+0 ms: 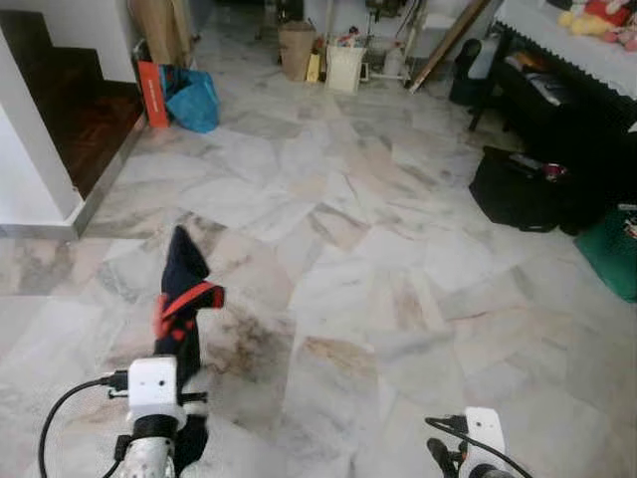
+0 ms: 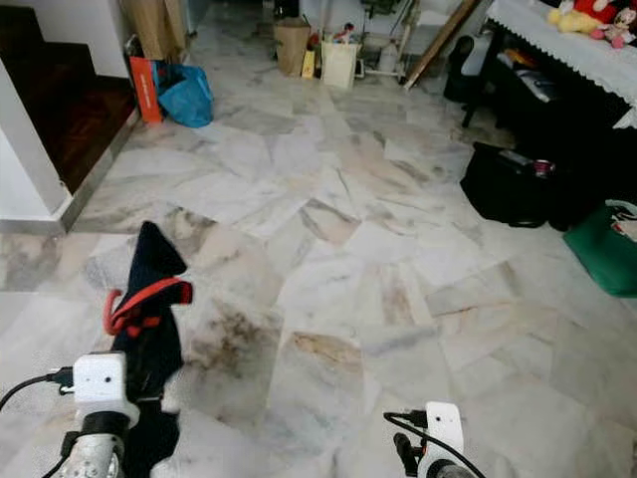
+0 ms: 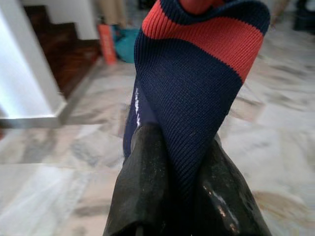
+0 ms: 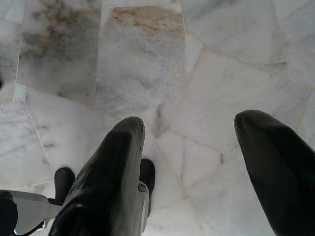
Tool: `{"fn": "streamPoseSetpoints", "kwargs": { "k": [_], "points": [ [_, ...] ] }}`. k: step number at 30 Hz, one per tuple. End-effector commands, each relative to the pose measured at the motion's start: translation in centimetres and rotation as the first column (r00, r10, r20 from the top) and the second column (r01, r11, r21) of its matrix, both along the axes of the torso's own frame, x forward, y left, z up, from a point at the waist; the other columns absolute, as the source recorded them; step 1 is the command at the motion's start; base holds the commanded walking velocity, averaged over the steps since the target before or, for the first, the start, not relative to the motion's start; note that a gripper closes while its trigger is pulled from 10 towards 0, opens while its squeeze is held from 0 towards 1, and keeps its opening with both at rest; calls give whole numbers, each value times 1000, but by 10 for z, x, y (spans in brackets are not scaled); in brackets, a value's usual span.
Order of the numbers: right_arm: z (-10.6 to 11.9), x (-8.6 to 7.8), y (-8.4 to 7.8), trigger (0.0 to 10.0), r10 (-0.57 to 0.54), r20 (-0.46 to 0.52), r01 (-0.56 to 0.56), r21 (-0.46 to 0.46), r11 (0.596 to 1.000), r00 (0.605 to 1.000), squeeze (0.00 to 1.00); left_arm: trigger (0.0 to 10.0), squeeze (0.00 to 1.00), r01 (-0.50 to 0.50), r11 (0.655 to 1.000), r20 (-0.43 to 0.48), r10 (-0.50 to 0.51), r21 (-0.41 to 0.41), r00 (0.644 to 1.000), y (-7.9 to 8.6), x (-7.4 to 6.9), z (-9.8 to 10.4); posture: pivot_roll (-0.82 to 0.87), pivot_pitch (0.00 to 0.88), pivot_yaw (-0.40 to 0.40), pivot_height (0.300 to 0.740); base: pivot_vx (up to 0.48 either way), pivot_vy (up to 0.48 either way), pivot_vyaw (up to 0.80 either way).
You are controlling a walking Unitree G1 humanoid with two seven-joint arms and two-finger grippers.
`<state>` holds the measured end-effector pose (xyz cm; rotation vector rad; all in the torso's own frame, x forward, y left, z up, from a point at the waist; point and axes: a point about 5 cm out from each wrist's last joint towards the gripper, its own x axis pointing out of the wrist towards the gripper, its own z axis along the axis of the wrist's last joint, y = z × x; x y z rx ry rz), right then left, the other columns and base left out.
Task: Hang hanger
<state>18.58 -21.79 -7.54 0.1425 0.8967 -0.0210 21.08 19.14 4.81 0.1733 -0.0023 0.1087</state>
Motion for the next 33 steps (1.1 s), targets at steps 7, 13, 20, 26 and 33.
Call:
{"fn": "streamPoseSetpoints", "kwargs": {
  "k": [7,13,20,26,33],
  "points": [
    [3,7,-1,10000,-30,18,30,-1,1000,999,0,10000,0,40,998,-4,-40,49,999,0,8,14,61,4,-101,716,0,0,-218],
    [5,11,1,10000,-24,18,24,-2,1000,1000,0,10000,0,75,996,-20,-74,44,997,-4,19,18,55,0,-95,716,0,0,-742],
    [11,26,6,10000,-35,46,36,-6,999,998,0,10000,0,103,993,-27,-102,55,994,-7,42,23,54,0,-81,716,0,0,-738],
    [17,38,11,10000,-23,61,24,-13,1000,998,0,10000,0,106,992,-31,-104,67,994,-6,54,27,76,0,-76,716,0,0,-738],
    [18,41,14,10000,-36,62,36,-10,999,997,0,10000,0,80,993,-24,-78,84,997,-3,61,29,103,0,-79,716,0,0,-738]
  ]
}}
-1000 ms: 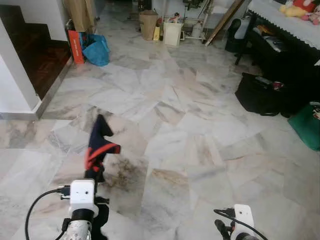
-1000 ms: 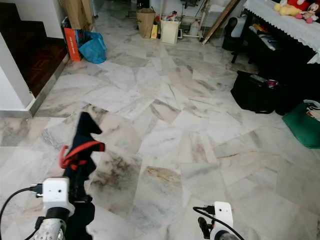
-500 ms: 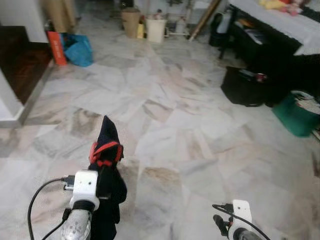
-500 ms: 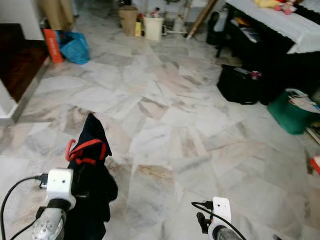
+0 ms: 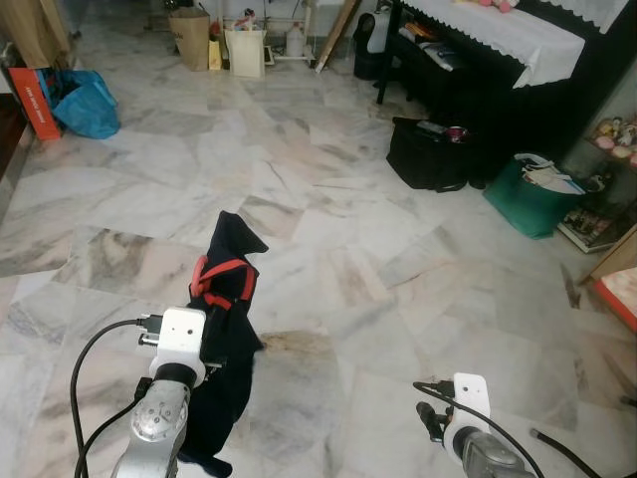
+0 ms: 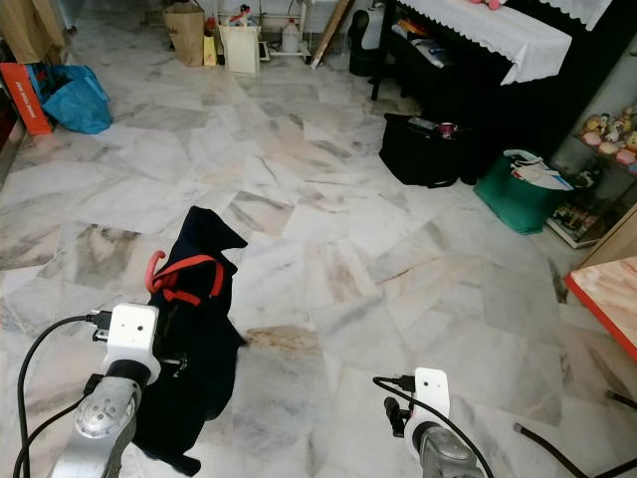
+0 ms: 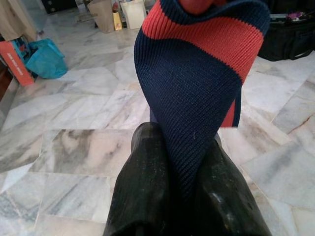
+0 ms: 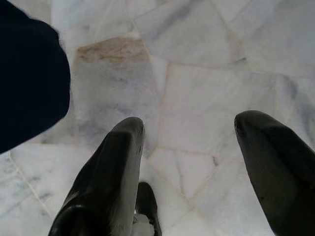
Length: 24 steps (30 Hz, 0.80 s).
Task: Hang hanger
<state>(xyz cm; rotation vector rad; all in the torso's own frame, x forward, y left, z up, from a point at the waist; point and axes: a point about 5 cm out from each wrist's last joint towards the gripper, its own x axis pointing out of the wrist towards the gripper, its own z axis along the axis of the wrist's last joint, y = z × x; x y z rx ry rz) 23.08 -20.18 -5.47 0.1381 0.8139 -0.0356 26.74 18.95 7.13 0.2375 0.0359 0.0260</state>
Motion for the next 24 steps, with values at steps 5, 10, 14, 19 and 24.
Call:
{"fn": "streamPoseSetpoints", "kwargs": {
  "k": [5,10,14,19,24],
  "points": [
    [-5,-6,2,10000,-30,-30,31,17,999,999,0,10000,0,-3,1000,36,2,29,999,2,5,10,140,0,-78,716,0,-198,-734],
    [-7,-8,9,10000,-26,-26,27,38,999,999,0,10000,0,6,999,31,-7,31,999,7,4,14,173,0,-10,716,0,0,-735],
    [-9,-11,14,10000,-75,-23,76,64,995,997,0,10000,0,59,996,6,-60,60,998,4,6,14,170,0,37,716,0,0,-736],
    [-12,-14,19,10000,-91,-33,93,74,993,995,0,10000,0,74,994,2,-75,78,997,6,9,17,175,0,55,716,0,0,-733],
    [-13,-16,19,10000,-86,-44,89,67,994,995,0,10000,0,79,993,0,-80,85,997,2,7,17,169,0,43,716,0,-49,-733]
  ]
}}
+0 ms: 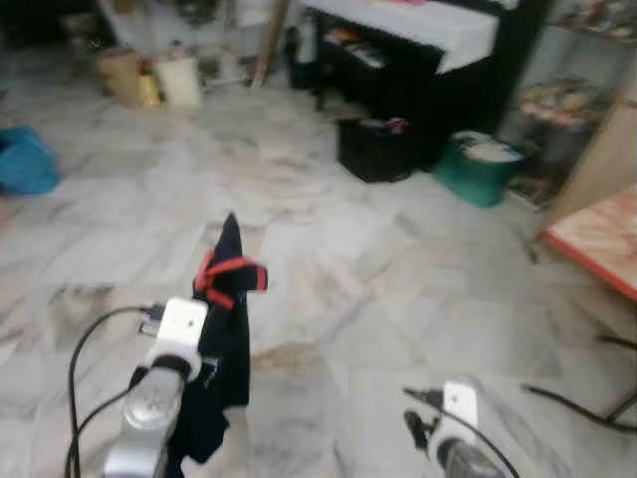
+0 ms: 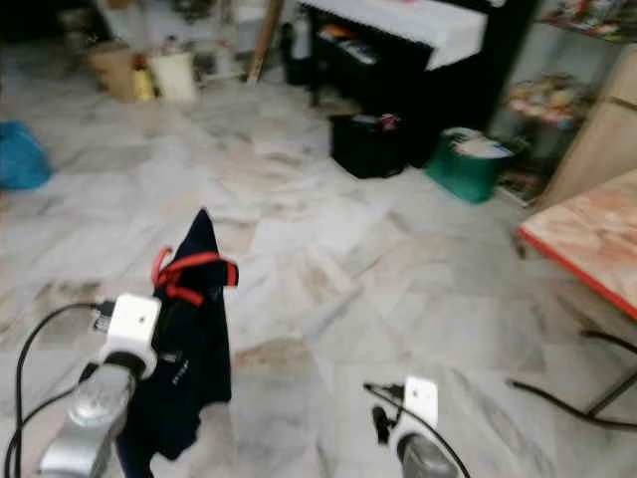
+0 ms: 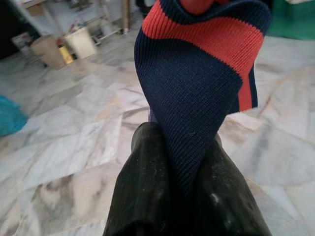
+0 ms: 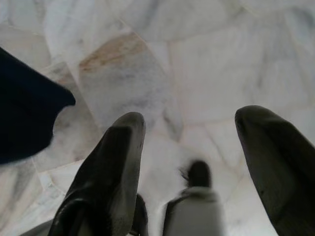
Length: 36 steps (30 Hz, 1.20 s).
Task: Hang hanger
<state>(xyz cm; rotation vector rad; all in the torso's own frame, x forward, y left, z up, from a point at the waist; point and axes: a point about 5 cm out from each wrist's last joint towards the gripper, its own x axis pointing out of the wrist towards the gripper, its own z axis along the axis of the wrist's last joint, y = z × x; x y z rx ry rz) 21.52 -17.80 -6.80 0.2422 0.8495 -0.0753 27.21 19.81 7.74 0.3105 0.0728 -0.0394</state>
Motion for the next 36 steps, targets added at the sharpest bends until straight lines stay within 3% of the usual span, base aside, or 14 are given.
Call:
{"fn": "streamPoseSetpoints", "kwargs": {
  "k": [1,6,18,25,36],
  "points": [
    [0,0,-5,10000,-15,-4,15,-12,1000,1000,0,10000,0,20,1000,47,-20,10,999,-8,2,10,169,0,40,716,0,-259,-731],
    [1,-1,-13,10000,-14,-3,14,-33,999,1000,0,10000,0,23,999,52,-21,-34,998,-12,-4,11,158,0,18,716,0,-103,-735],
    [-1,-10,-28,10000,29,-10,-30,-61,998,1000,0,10000,0,40,998,28,-39,-41,999,-24,-7,1,55,0,-13,716,0,-163,-731],
    [-3,-15,-31,10000,45,-22,-47,-71,996,999,0,10000,0,29,998,26,-27,-50,999,-23,-13,-2,38,0,-24,716,0,-246,-725],
    [-2,-13,-29,10000,41,-2,-41,-55,998,999,0,10000,0,51,998,43,-49,-43,998,-27,-11,1,68,0,-35,716,0,-258,-89]
  ]
}}
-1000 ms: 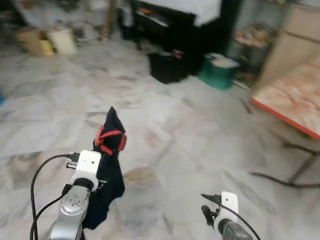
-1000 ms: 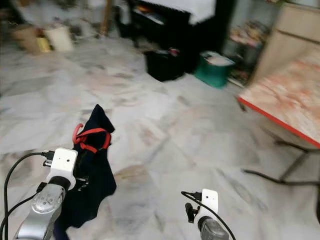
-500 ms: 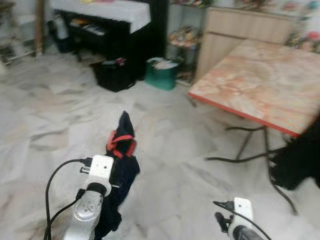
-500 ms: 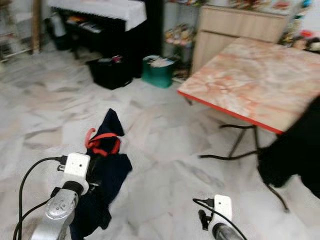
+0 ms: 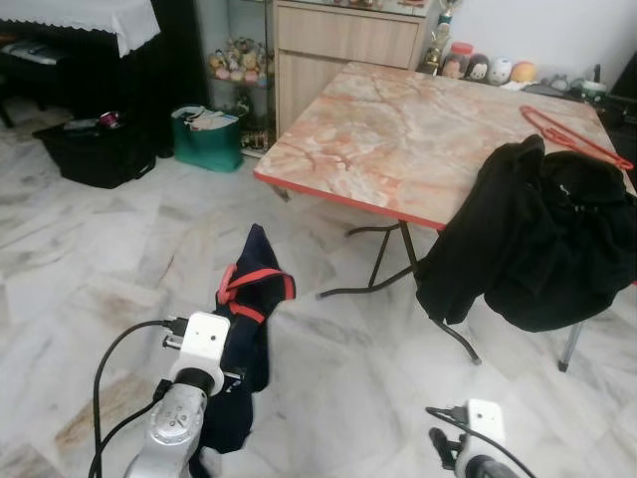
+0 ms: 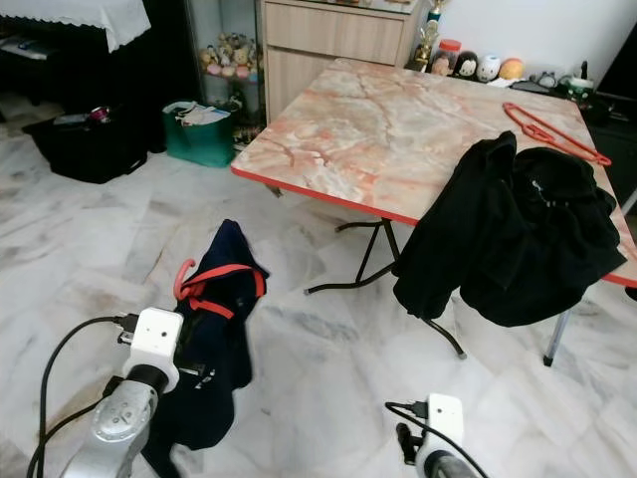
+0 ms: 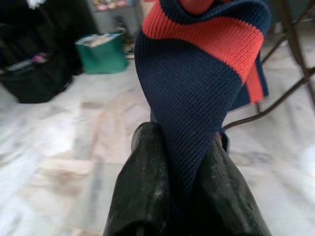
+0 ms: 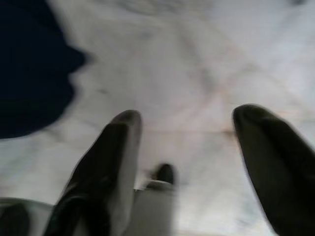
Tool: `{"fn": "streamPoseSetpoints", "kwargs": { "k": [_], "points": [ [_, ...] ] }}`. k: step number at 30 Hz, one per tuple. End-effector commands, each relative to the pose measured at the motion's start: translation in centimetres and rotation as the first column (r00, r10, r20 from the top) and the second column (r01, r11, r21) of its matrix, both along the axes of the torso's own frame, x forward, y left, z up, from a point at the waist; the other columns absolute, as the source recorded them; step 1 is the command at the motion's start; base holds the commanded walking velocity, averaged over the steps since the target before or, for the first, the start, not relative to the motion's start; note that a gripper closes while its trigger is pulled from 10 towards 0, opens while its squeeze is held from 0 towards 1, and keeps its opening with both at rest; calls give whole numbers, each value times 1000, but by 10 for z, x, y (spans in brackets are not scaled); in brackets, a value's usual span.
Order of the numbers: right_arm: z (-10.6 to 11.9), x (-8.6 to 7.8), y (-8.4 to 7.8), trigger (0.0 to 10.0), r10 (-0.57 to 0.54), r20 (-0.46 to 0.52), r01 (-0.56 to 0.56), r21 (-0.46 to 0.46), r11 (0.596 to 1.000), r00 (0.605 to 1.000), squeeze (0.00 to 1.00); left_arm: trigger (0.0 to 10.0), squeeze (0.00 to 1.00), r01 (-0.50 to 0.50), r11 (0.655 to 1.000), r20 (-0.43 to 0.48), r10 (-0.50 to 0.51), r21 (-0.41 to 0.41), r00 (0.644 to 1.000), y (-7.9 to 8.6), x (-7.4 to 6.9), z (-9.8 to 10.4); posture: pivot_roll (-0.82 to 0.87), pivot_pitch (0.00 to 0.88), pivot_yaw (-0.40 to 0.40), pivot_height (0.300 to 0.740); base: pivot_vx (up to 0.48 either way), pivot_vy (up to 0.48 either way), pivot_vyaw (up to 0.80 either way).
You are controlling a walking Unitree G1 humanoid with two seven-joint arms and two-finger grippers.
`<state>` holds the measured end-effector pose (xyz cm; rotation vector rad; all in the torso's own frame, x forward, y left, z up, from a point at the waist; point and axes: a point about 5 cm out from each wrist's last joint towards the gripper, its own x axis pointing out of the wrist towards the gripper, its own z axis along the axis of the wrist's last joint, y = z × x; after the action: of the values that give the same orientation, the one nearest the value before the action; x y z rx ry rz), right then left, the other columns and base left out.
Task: Hang hanger
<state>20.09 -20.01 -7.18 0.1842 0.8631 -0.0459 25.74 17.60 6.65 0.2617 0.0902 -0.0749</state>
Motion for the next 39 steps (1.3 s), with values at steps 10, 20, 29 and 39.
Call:
{"fn": "streamPoseSetpoints", "kwargs": {
  "k": [10,20,29,39],
  "points": [
    [3,2,-7,10000,2,8,-2,-19,1000,1000,0,10000,0,43,999,64,-45,22,997,-7,1,10,76,0,-41,716,0,-280,0],
    [2,2,-5,10000,0,1,0,-13,1000,1000,0,10000,0,127,991,81,-130,41,988,-17,1,12,83,0,-31,716,0,-284,0],
    [2,3,-4,10000,-3,-6,3,-5,1000,1000,0,10000,0,151,987,77,-155,47,985,-20,0,11,82,0,-32,716,0,-288,-396],
    [3,4,-4,10000,13,-6,-13,-7,1000,1000,0,10000,0,163,985,64,-167,62,984,-20,-4,8,83,0,-36,716,0,-289,-457]
  ]
}}
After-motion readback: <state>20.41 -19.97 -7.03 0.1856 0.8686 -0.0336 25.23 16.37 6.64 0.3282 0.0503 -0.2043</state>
